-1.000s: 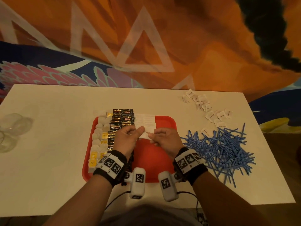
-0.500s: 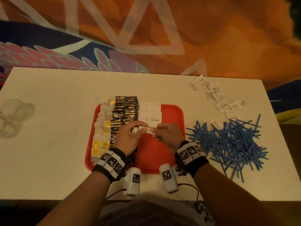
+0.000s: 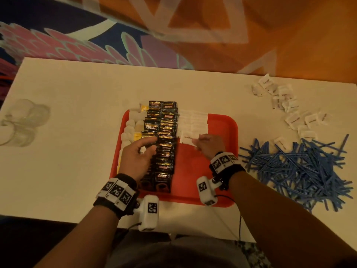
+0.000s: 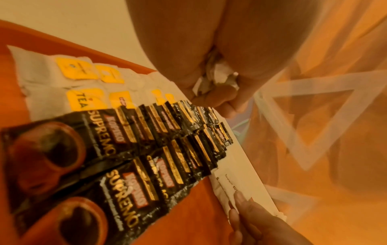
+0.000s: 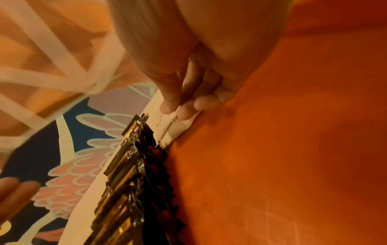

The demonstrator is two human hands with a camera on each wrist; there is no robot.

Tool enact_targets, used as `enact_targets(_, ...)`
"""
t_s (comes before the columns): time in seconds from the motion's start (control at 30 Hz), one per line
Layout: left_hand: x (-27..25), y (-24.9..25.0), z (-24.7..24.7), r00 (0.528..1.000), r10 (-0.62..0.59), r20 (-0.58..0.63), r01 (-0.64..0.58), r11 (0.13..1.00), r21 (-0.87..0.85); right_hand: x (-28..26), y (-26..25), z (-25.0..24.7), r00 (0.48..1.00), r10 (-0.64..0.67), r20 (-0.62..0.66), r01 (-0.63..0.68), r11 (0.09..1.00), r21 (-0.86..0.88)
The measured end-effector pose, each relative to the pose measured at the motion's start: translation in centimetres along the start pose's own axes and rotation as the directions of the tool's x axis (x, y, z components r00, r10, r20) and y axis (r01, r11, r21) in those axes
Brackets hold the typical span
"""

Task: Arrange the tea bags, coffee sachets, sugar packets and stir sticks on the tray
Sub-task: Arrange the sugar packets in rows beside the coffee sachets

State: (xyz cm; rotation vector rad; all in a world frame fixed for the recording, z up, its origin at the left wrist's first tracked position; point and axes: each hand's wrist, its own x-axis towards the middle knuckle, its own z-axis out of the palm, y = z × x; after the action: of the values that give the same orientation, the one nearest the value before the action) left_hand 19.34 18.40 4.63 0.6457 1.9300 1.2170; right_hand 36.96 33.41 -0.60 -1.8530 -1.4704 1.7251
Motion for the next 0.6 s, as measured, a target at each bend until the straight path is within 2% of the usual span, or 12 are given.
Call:
enact_targets(0.17, -0.5, -1.4, -1.8, 0.999, -0.033, -0.023, 0.033, 0.999, -0.011, 1.9, -0.1, 1.9, 0.999, -0.039, -0.021, 0.032, 0.969, -0.243)
enact_targets(0.23, -0.6, -1.8, -2.2, 0.999, -0.031, -0.015, 0.031, 1.0, 0.001, 2.3, 0.0, 2.5, 0.996, -0.053, -0.071, 0.028, 0.95, -0.311)
enact_targets(0.37, -0.7, -2.4, -2.4, 1.0, -0.027, 0.007, 0.026, 0.999, 0.042, 2.4, 0.6, 3.0, 0.986, -0.093, -0.139, 0.034, 0.926, -0.376)
enact_targets(0.47, -0.7, -2.6, -2.4, 0.999, -0.043, 0.006, 0.042, 0.998, 0.043, 2.3, 0.9, 3.0, 0.98, -0.097, -0.171, 0.035, 0.942, -0.334)
enact_targets(0.53, -0.5, -2.8, -2.5, 0.999, -0.049, -0.001, 0.049, 0.998, 0.037, 2.1, 0.7, 3.1, 0.972, -0.172, -0.157, 0.107, 0.929, -0.355)
enact_targets(0.6, -0.4, -2.9, -2.4, 0.998, -0.06, -0.009, 0.061, 0.998, 0.025, 1.9, 0.3, 3.4, 0.944, -0.321, -0.074, 0.261, 0.866, -0.427)
